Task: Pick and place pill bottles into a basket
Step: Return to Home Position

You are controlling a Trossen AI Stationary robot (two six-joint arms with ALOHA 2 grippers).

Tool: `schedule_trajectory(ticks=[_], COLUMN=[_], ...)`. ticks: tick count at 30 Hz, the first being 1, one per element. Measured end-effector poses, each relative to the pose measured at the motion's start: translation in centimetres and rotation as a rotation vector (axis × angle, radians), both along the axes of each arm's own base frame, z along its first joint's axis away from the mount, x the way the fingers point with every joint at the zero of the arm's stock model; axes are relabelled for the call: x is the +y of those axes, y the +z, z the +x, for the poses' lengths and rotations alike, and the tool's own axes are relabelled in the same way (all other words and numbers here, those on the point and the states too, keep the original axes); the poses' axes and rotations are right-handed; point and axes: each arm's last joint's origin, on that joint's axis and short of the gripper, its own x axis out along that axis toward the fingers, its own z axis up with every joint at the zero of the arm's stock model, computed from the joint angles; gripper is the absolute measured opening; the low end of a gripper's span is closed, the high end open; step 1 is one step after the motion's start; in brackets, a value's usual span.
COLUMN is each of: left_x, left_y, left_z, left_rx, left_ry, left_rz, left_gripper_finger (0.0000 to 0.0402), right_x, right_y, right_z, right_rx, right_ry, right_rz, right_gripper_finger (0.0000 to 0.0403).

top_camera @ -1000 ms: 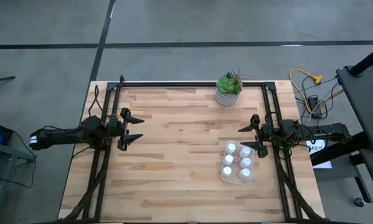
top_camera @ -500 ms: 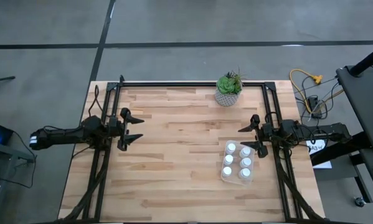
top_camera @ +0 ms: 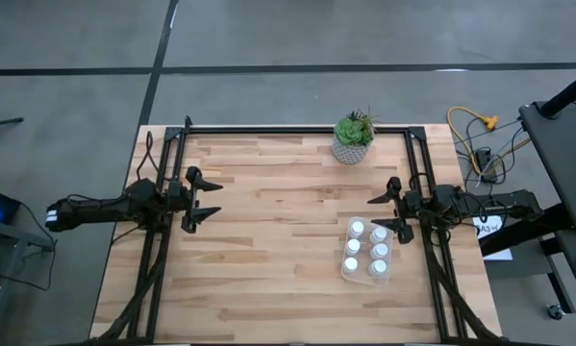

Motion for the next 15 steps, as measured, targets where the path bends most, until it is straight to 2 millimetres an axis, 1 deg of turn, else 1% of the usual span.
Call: schedule_trajectory(ticks=[10, 15], left_x=[0.0, 0.0], left_y=[0.01, 0.01], left_z=[0.0, 0.0], left_rx=[-0.001, -0.002], left_ry=[0.0, 0.0], left_rz=[0.0, 0.0], left_gripper_finger=[0.0287, 0.0287], right_x=[0.0, 0.0], right_y=[0.0, 0.0], right_z=[0.0, 0.0], right_rx=[0.0, 0.0], right_ry=[0.0, 0.0], right_rz=[0.0, 0.0], right_gripper_finger=[0.0253, 0.0257])
